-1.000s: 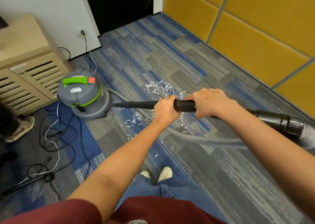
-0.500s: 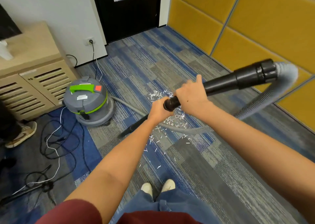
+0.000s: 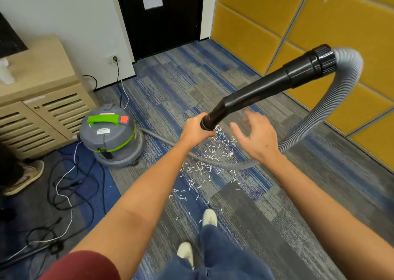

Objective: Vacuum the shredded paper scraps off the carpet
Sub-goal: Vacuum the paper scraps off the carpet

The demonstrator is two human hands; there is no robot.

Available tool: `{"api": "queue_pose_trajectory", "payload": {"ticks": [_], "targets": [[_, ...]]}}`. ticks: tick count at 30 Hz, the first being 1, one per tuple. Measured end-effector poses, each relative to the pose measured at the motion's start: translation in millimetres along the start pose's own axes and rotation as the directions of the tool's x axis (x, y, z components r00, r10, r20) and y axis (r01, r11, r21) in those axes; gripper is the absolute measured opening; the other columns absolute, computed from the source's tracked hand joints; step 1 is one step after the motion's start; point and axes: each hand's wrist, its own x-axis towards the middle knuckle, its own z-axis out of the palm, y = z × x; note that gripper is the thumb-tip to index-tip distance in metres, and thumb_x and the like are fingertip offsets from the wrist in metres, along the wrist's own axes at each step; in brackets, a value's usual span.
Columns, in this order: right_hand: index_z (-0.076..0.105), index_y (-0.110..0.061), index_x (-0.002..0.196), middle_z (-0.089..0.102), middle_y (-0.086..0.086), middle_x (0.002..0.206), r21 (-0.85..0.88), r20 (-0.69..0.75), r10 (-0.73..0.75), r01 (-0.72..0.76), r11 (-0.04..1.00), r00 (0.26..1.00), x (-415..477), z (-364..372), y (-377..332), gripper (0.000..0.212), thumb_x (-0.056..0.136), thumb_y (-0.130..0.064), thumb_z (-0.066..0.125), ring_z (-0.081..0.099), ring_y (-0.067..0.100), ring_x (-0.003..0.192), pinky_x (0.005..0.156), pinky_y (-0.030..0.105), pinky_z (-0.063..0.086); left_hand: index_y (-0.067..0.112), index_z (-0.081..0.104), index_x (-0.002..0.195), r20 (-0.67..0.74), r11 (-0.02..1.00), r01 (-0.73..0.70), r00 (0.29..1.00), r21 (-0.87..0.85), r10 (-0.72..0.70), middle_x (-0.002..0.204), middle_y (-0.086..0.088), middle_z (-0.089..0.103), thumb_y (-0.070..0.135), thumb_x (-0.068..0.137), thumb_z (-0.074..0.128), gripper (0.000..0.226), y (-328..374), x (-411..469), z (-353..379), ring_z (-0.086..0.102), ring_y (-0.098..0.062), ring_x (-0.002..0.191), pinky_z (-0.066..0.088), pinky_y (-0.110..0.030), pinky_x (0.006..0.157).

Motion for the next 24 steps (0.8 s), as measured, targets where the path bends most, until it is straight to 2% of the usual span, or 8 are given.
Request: {"api": "queue_pose_trajectory", "payload": {"ticks": [2,5,7,9,12,17,21,24], "targets": [[0.052,-0.012,0.117,0.061,0.002,0.106,0.229,0.027,0.166,-0.168,0.959,0.986,25,-6,-9,0.061,0.083,-0.063,0.051,0.057,0.019,0.094,0.083,0.037,0.046,0.017,0.062,0.109,-0.042,1.0,0.003,0.999,0.014,-0.003,0.093,0.0,0.066,0.015,0.069,0.08,0.044,2,9,1,0.06,-0.015,0.088,0.046,-0.025,0.077],[0.041,-0.008,0.124,0.057,-0.008,0.101,0.617,0.092,0.301,-0.292,0.731,0.949,59,3,-26,0.061,0.082,-0.04,0.071,0.057,0.006,0.091,0.092,0.031,0.047,0.014,0.058,0.112,-0.09,1.0,0.018,0.996,0.002,-0.018,0.096,0.001,0.064,0.015,0.072,0.079,0.046,8,17,3,0.057,-0.012,0.087,0.041,-0.022,0.077],[0.034,-0.005,0.128,0.056,0.002,0.108,0.768,0.088,0.389,-0.311,0.559,0.917,77,17,-30,0.07,0.077,-0.024,0.078,0.058,0.011,0.1,0.097,0.029,0.045,0.012,0.052,0.12,-0.004,0.999,-0.011,1.0,0.038,0.011,0.108,-0.005,0.063,0.011,0.071,0.08,0.056,8,24,-1,0.058,-0.018,0.099,0.04,-0.024,0.082],[0.029,-0.005,0.131,0.052,0.011,0.118,0.825,0.108,0.421,-0.317,0.467,0.901,94,26,-30,0.076,0.075,-0.015,0.079,0.055,0.017,0.107,0.1,0.028,0.043,0.012,0.042,0.132,0.107,0.991,-0.044,0.994,0.127,0.031,0.122,-0.008,0.058,0.005,0.07,0.079,0.071,5,33,-9,0.054,-0.022,0.111,0.039,-0.029,0.091],[0.031,-0.005,0.123,0.053,0.013,0.116,0.821,0.168,0.347,-0.326,0.469,0.923,122,26,-32,0.068,0.075,-0.009,0.078,0.057,0.021,0.105,0.1,0.035,0.045,0.013,0.038,0.133,0.074,0.98,-0.023,0.997,0.196,0.008,0.124,-0.013,0.058,0.003,0.075,0.074,0.069,4,49,-24,0.055,-0.027,0.115,0.038,-0.032,0.094],[0.029,-0.011,0.111,0.048,-0.006,0.094,0.773,0.141,0.177,-0.22,0.595,0.974,171,6,-50,0.063,0.074,-0.017,0.08,0.056,0.012,0.093,0.089,0.034,0.052,0.011,0.037,0.132,-0.039,0.993,-0.011,0.999,0.119,0.015,0.121,-0.014,0.058,0.005,0.079,0.072,0.064,24,68,-46,0.055,-0.028,0.11,0.039,-0.033,0.087],[0.025,-0.008,0.122,0.043,-0.014,0.098,0.71,0.111,0.036,-0.105,0.697,0.993,187,4,-58,0.082,0.068,-0.017,0.085,0.052,-0.001,0.092,0.084,0.011,0.045,0.012,0.034,0.131,-0.059,0.997,-0.019,0.998,0.076,0.024,0.119,-0.013,0.058,0.005,0.08,0.071,0.063,28,78,-53,0.058,-0.026,0.105,0.043,-0.032,0.084],[0.023,-0.008,0.124,0.042,-0.014,0.099,0.712,0.075,0.018,-0.066,0.699,0.997,186,17,-66,0.082,0.069,-0.011,0.084,0.051,-0.003,0.091,0.081,0.006,0.044,0.01,0.034,0.129,-0.075,0.999,-0.002,0.997,0.051,0.006,0.118,-0.012,0.059,0.004,0.081,0.07,0.06,21,75,-57,0.058,-0.023,0.103,0.042,-0.029,0.081]]}}
